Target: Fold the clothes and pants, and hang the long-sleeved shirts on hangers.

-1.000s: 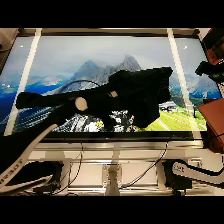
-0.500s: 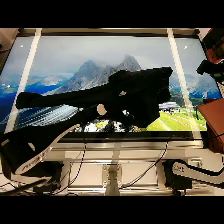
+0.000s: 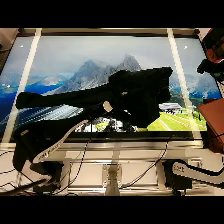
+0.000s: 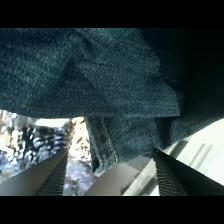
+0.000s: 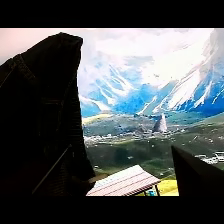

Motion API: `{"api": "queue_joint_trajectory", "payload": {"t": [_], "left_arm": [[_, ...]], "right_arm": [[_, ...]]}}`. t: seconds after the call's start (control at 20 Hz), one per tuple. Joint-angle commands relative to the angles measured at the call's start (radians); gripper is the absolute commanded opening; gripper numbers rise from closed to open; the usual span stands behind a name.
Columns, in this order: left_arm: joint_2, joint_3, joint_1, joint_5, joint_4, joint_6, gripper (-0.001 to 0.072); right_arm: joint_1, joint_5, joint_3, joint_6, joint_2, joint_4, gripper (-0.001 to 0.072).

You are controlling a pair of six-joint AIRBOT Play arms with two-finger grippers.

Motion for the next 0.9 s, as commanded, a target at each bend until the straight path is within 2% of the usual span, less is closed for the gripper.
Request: {"api": "queue_joint_trajectory", "payload": {"t": [0.0, 0.15, 0.25, 0.35, 0.5, 0.65, 0.8, 0.85], "left_arm": [[-0.011, 0.011, 0.008, -0.064, 0.024, -0.034, 0.0536], [-0.011, 0.011, 0.000, -0.096, 0.024, -0.036, 0.0532], [-0.019, 0.016, -0.001, -0.097, 0.024, -0.038, 0.0465], [-0.041, 0.035, -0.001, -0.109, 0.023, -0.094, 0.0467], [-0.099, 0.125, -0.003, -0.183, 0.024, -0.103, 0.0466], [-0.144, 0.193, 0.000, -0.183, 0.025, -0.133, 0.0450], [-0.144, 0.204, 0.014, -0.191, 0.024, -0.100, 0.0100], [-0.144, 0.209, 0.021, -0.201, 0.024, -0.093, 0.0030]], "right_arm": [[0.000, -0.002, 0.000, 0.000, 0.000, 0.006, 0.0690], [0.000, -0.002, 0.000, 0.001, 0.000, 0.006, 0.0690], [0.000, 0.000, 0.000, 0.001, 0.000, 0.010, 0.0690], [0.000, 0.003, 0.000, 0.001, 0.000, 0.014, 0.0690], [0.000, 0.002, 0.000, 0.001, 0.000, 0.014, 0.0690], [0.000, 0.006, 0.000, 0.001, 0.001, 0.014, 0.0690], [0.000, 0.006, 0.000, 0.001, 0.001, 0.014, 0.0690], [0.000, 0.006, 0.000, 0.001, 0.001, 0.014, 0.0690]]}}
